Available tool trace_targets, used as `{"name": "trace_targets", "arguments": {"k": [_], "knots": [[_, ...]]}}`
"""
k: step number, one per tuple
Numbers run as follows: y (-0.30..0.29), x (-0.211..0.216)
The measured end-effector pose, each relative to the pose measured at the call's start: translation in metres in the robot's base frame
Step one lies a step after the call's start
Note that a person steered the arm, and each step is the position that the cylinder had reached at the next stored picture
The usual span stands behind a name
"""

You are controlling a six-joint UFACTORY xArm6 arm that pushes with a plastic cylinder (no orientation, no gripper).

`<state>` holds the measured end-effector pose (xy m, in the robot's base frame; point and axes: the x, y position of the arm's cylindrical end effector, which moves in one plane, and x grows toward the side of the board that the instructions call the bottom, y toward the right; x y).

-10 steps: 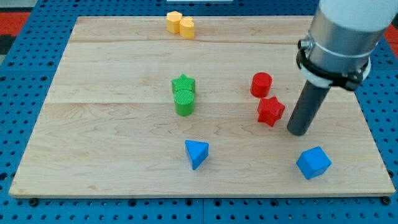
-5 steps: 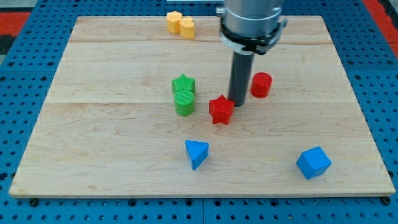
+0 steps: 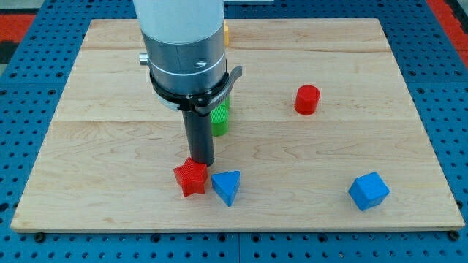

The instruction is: Move the red star to the left side of the blue triangle

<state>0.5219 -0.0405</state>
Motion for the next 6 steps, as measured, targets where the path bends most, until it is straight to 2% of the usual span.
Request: {"name": "trace_targets", "arguments": {"k": [1, 3, 5, 6], "knots": [[0.051, -0.014], [0.059, -0.027], [-0.039, -0.027], [-0.055, -0.027]]}}
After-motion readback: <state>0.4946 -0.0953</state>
